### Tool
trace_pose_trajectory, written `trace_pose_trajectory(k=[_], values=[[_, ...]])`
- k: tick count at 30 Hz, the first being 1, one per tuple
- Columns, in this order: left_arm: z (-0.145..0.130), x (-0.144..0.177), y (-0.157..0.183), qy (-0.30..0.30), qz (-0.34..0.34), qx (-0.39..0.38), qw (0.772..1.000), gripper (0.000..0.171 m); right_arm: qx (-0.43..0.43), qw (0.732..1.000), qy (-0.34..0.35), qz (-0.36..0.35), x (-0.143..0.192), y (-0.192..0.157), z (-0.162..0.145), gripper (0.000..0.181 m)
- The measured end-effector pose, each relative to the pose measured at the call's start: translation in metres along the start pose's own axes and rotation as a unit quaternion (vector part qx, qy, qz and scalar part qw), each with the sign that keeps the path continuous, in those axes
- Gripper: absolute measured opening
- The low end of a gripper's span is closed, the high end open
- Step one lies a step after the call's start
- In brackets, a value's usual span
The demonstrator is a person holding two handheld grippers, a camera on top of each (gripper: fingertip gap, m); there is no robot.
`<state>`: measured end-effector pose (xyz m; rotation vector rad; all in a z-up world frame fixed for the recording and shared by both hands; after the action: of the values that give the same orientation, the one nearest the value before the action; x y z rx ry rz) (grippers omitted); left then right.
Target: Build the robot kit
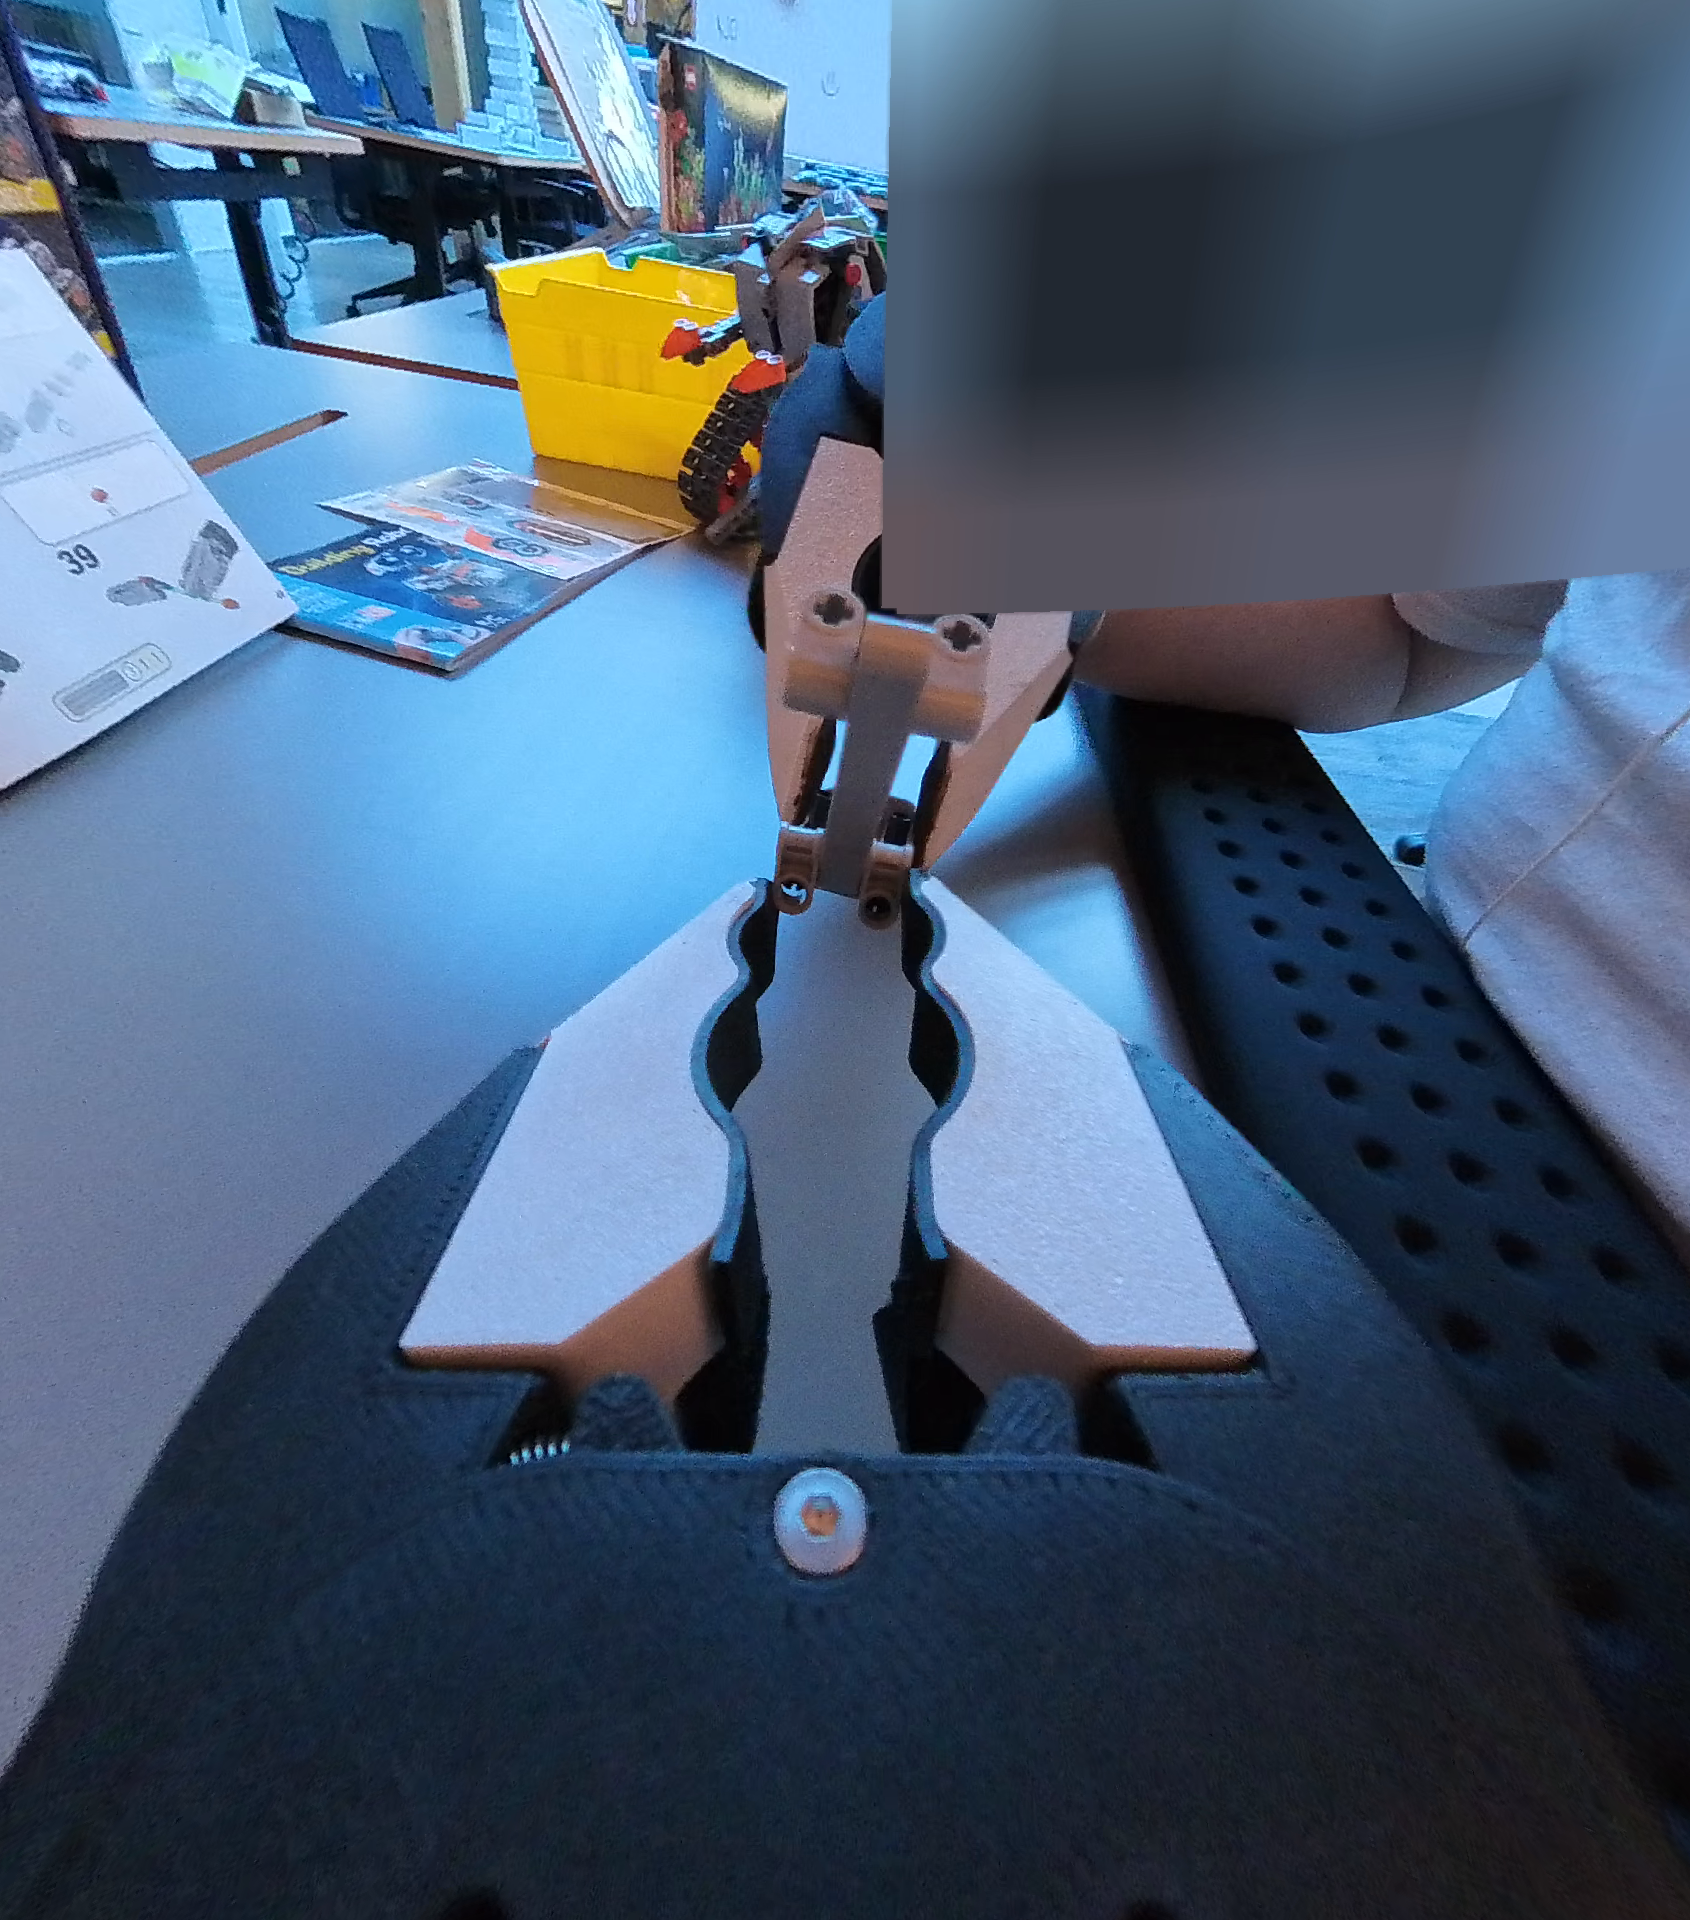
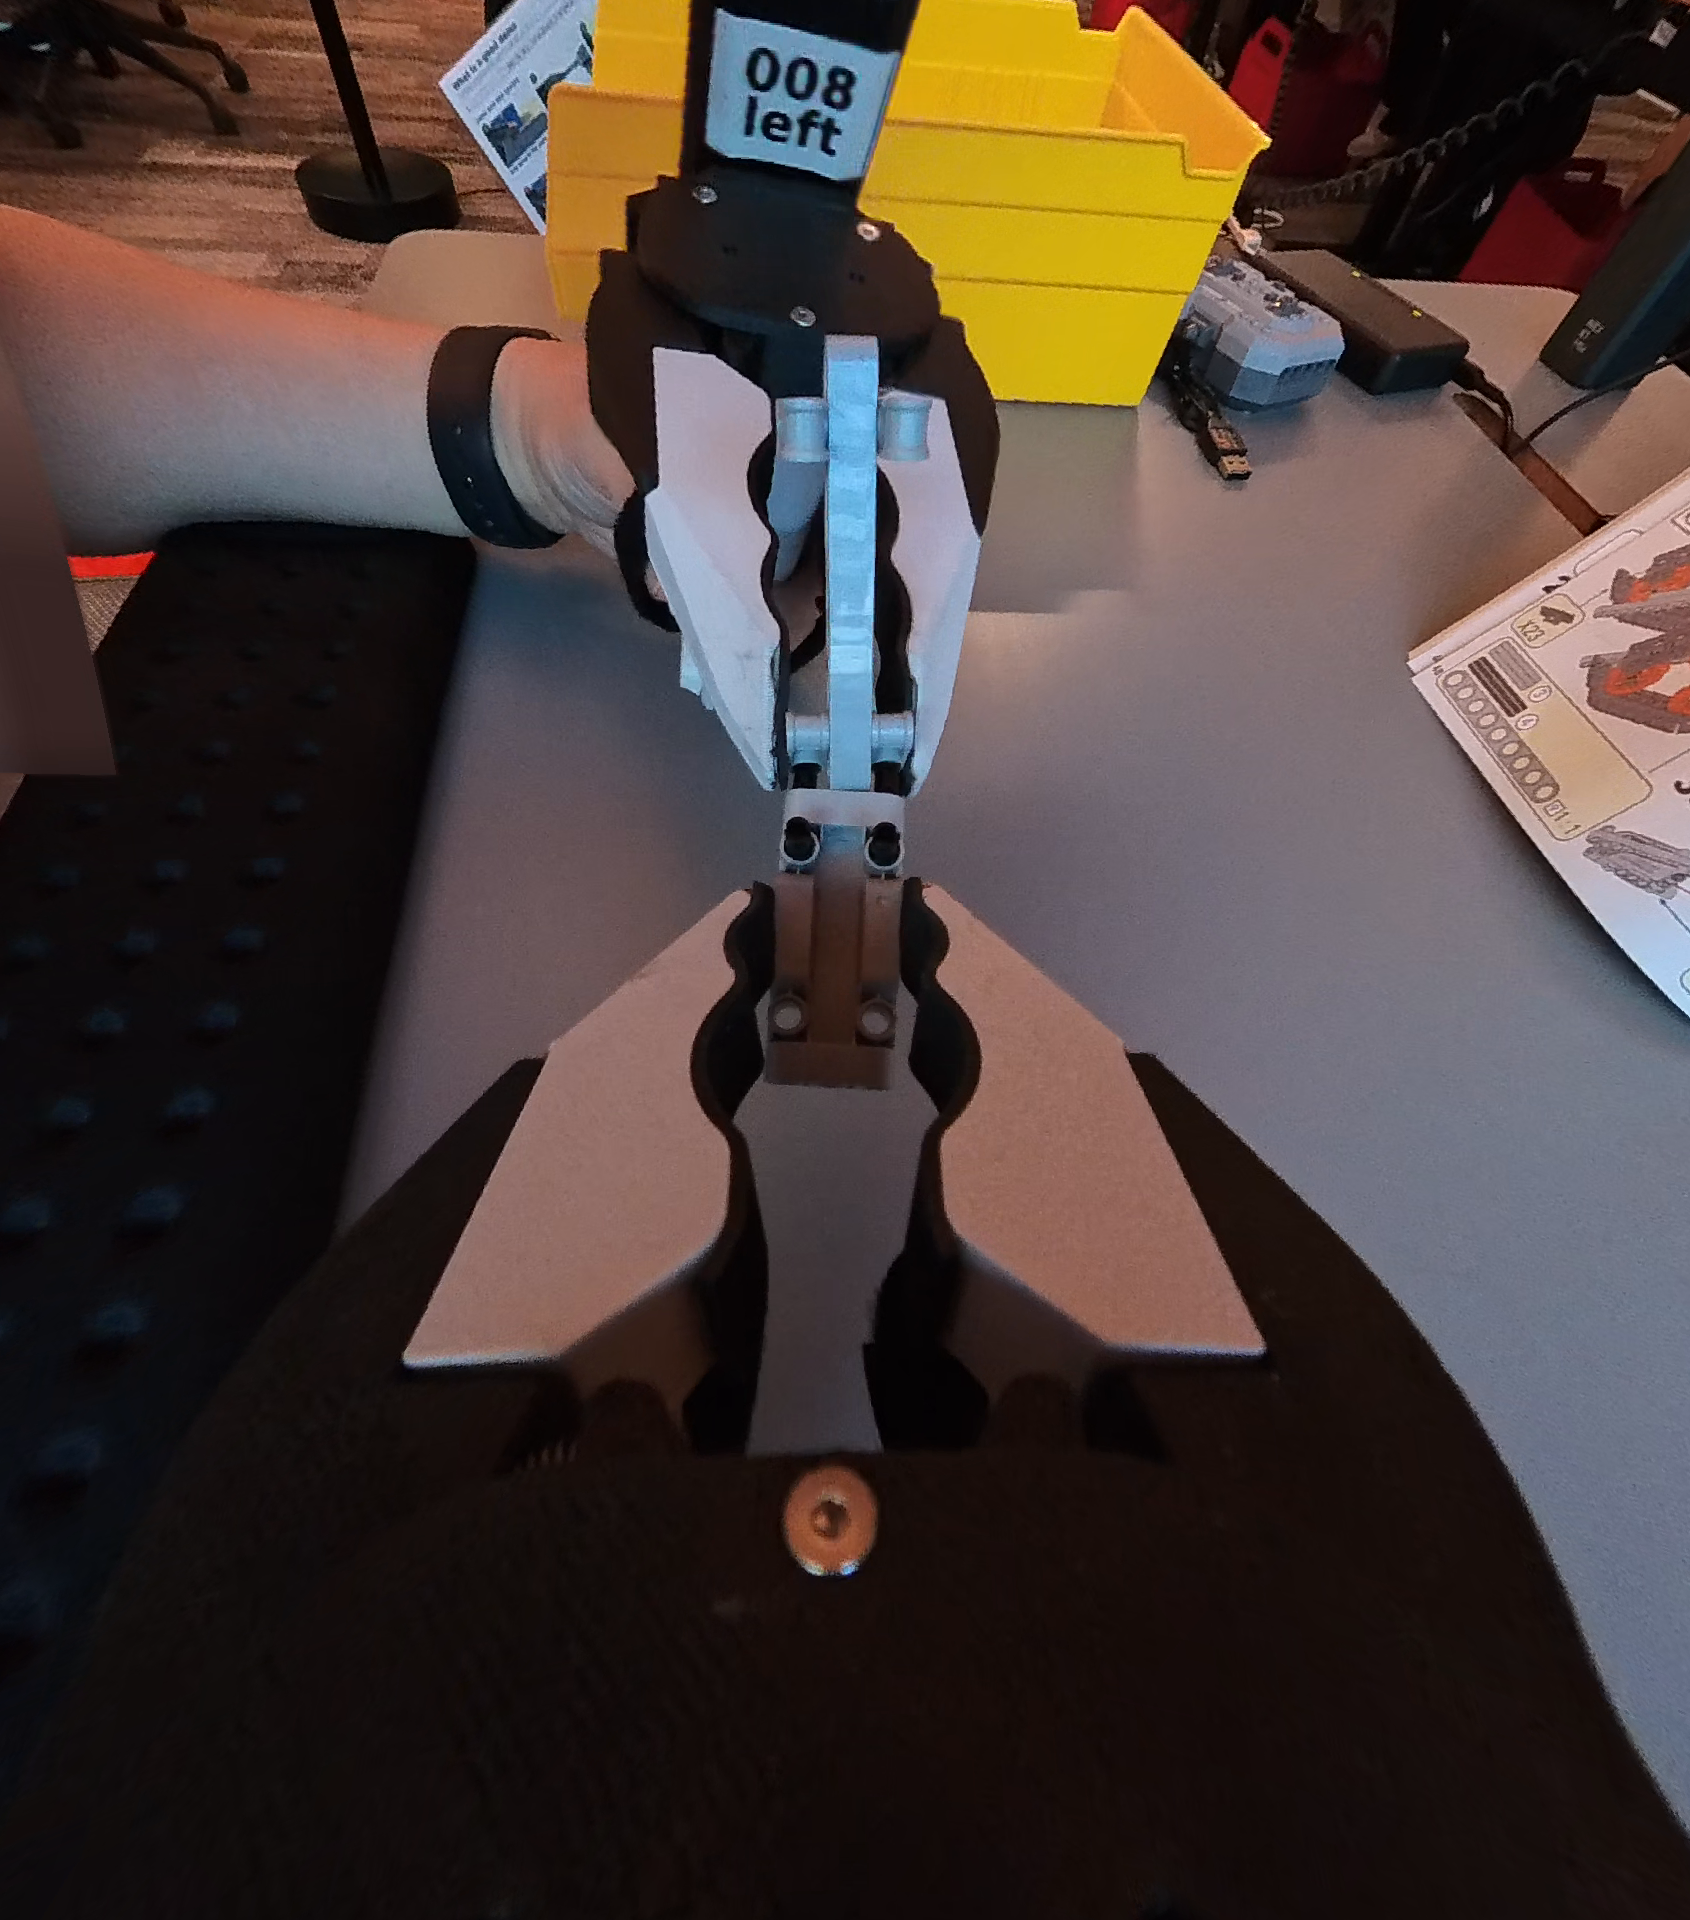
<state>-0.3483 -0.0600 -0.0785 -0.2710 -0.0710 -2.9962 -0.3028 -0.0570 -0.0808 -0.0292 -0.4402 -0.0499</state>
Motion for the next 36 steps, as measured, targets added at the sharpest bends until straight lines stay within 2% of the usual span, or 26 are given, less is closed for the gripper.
trace_pose_trajectory(k=[10, 28, 36], values=[[-0.001, -0.001, 0.005, 0.001, -0.033, 0.027, 0.999, 0.022, 0.004, 1.0, -0.005, 0.014, -0.001, -0.005, -0.001, 0.022], [-0.002, -0.001, 0.018, -0.004, -0.082, 0.032, 0.996, 0.022, 0.049, 0.998, -0.008, 0.042, 0.0, -0.017, -0.002, 0.022], [0.0, -0.001, 0.012, 0.006, -0.059, 0.031, 0.998, 0.022, 0.031, 0.999, -0.005, 0.024, -0.004, -0.012, -0.002, 0.022]])
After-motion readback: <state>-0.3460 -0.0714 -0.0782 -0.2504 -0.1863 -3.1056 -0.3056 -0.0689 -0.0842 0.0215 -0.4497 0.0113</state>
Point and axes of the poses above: each gripper's, where its closed fingertips meet, x back along the fingers, z out of its top, y = z × x across the jaws, the point moved 2 cm from there along x, back along the fingers, and after that the axes turned 6 degrees about -x, right-handed, at the moved point
